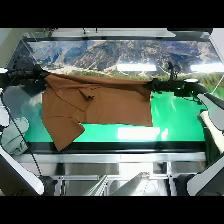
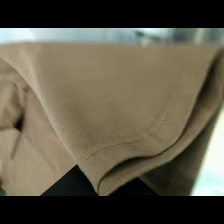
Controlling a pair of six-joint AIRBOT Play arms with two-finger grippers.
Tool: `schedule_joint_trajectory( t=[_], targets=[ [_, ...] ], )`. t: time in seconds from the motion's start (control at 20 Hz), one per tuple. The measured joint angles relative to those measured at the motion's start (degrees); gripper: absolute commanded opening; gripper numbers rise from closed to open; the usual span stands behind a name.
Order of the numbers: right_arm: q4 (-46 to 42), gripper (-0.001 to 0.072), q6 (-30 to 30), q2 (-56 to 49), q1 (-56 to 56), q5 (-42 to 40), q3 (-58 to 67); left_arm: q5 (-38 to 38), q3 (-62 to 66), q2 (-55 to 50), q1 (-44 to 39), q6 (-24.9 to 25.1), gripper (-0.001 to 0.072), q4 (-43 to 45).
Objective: Fold the shirts.
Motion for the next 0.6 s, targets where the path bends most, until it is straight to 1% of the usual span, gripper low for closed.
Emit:
schedule_joint_trajectory(
  t=[0.1,0.35,0.6],
  targets=[
    [-1.62,0.0020,0.90,-1.09,0.15,0.11,-0.15,-0.02,0.04,0.00,-0.04,0.57,0.0025,0.44],
    [-1.62,0.0020,2.80,-2.12,-0.87,-0.94,-0.02,-0.26,0.04,-0.04,0.33,1.14,0.0016,1.64],
    [-2.21,0.0020,3.34,-2.36,-2.36,-1.60,0.04,-0.68,0.02,-0.04,0.90,1.07,0.0016,2.36]
  ],
)
